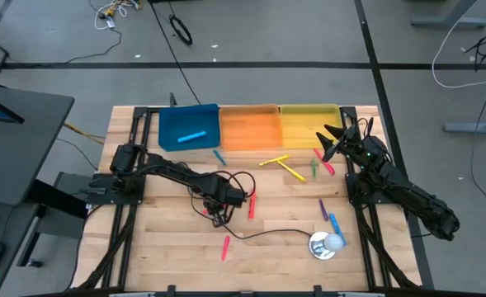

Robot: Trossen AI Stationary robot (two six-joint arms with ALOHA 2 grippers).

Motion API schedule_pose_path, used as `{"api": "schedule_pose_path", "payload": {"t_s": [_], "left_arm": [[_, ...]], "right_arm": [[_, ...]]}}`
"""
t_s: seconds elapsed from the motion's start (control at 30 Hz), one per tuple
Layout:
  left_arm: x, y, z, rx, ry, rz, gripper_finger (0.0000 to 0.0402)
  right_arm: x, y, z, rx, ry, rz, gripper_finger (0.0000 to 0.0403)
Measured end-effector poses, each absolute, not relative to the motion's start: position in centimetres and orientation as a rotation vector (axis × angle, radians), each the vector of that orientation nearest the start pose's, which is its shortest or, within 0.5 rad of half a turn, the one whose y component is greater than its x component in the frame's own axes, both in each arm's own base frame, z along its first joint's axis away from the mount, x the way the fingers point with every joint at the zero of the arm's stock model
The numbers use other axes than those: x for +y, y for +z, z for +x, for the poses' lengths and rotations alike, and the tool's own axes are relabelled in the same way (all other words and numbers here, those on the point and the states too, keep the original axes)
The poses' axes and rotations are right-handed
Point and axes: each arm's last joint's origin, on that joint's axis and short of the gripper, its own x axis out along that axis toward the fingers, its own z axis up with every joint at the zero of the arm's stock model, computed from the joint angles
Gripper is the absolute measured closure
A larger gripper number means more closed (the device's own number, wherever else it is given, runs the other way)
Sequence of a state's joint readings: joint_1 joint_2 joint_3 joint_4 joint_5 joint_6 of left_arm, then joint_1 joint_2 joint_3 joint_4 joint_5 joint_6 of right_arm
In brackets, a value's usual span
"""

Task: Pick & Place Markers
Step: Put the left large pink pen into the orange bin

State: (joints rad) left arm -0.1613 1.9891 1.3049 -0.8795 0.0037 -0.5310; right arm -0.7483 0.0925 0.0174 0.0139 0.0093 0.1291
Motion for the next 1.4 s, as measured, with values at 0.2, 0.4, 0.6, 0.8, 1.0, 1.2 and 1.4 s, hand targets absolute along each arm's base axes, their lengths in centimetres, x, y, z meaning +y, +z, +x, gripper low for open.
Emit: {"api": "schedule_pose_path", "payload": {"t_s": [0.2,0.4,0.6,0.8,1.0,1.2,1.4], "left_arm": [[-5.0,16.0,35.5,1.510,0.216,-0.191,0.0376],[-4.5,17.6,35.2,1.523,0.133,-0.144,0.0376],[-4.5,19.3,34.6,1.572,0.053,-0.084,0.0376],[-4.3,22.4,33.7,1.531,-0.014,-0.029,0.0376],[-4.1,25.3,32.1,1.464,-0.052,-0.002,0.0376],[-3.9,27.6,30.6,1.415,-0.078,0.030,0.0377],[-3.8,28.9,29.2,1.419,-0.096,0.054,0.0377]], "right_arm": [[-7.0,16.3,7.5,0.010,-0.760,0.146,0.0158],[-7.0,16.3,7.5,0.010,-0.761,0.146,0.0158],[-7.0,16.3,7.5,0.009,-0.761,0.146,0.0158],[-7.0,16.3,7.5,0.009,-0.760,0.145,0.0158],[-7.0,16.3,7.5,0.009,-0.760,0.146,0.0158],[-7.0,16.3,7.5,0.009,-0.761,0.146,0.0158],[-7.0,16.3,7.5,0.009,-0.761,0.146,0.0158]]}}
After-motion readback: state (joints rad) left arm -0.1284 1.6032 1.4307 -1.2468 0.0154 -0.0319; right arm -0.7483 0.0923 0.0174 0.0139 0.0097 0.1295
